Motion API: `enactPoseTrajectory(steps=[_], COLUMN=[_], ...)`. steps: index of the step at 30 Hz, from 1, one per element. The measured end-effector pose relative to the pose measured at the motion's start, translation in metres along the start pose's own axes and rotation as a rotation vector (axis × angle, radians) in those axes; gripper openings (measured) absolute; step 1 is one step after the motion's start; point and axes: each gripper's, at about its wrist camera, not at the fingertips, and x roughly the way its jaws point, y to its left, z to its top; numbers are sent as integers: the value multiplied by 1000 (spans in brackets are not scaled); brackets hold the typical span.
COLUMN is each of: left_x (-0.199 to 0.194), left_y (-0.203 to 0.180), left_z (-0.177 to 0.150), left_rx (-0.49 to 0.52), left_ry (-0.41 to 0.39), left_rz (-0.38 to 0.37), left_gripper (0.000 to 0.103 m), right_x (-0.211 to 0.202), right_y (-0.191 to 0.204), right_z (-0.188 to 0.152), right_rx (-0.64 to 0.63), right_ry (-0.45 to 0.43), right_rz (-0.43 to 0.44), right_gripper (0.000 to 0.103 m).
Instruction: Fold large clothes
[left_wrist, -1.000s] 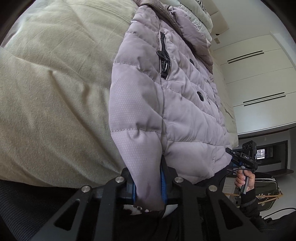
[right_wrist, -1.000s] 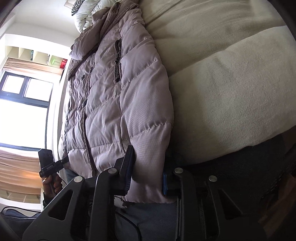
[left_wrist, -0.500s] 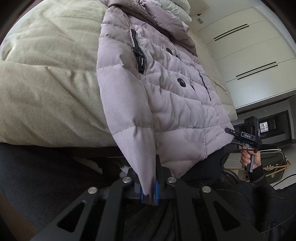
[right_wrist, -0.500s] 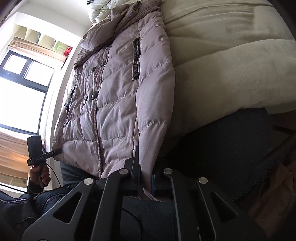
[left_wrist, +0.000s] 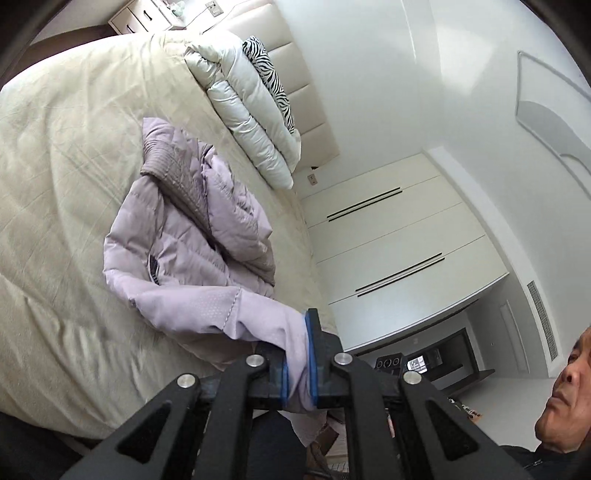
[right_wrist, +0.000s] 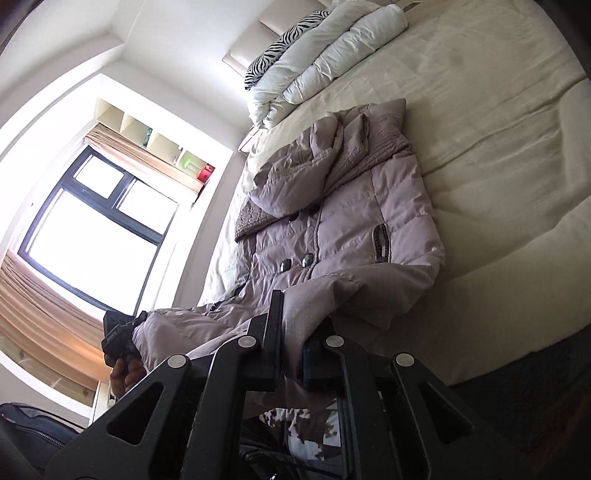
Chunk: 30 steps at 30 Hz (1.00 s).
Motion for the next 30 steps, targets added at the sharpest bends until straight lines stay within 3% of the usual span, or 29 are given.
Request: enactPoseTrajectory(steps=[2,7,10,14,22,30], left_x=[10,41,61,85,143,204], left_y=[-1,-17,-23,-15,46,127], left_z=[25,78,111,148,218,268], left_rx=[-17,49,85,86,1,-94], left_ry=[-67,-161,-183,-200,-203,-159], left_rz=[-49,-36,-13,14,100,243], left_gripper=[9,10,9,10,9,11], right_x=[-3,-1,21,60,179,300], right_y=[6,19,30,36,4,-77], right_z=[32,104,141,191,286,332], right_rx=[-20,-102,-187,-211,-149,31], right_ry=[-77,-235,-285,-317,-261,-125], right_rz=[-4,-123,-242,-309,-367,-384], right_gripper=[7,7,6,6,6,7])
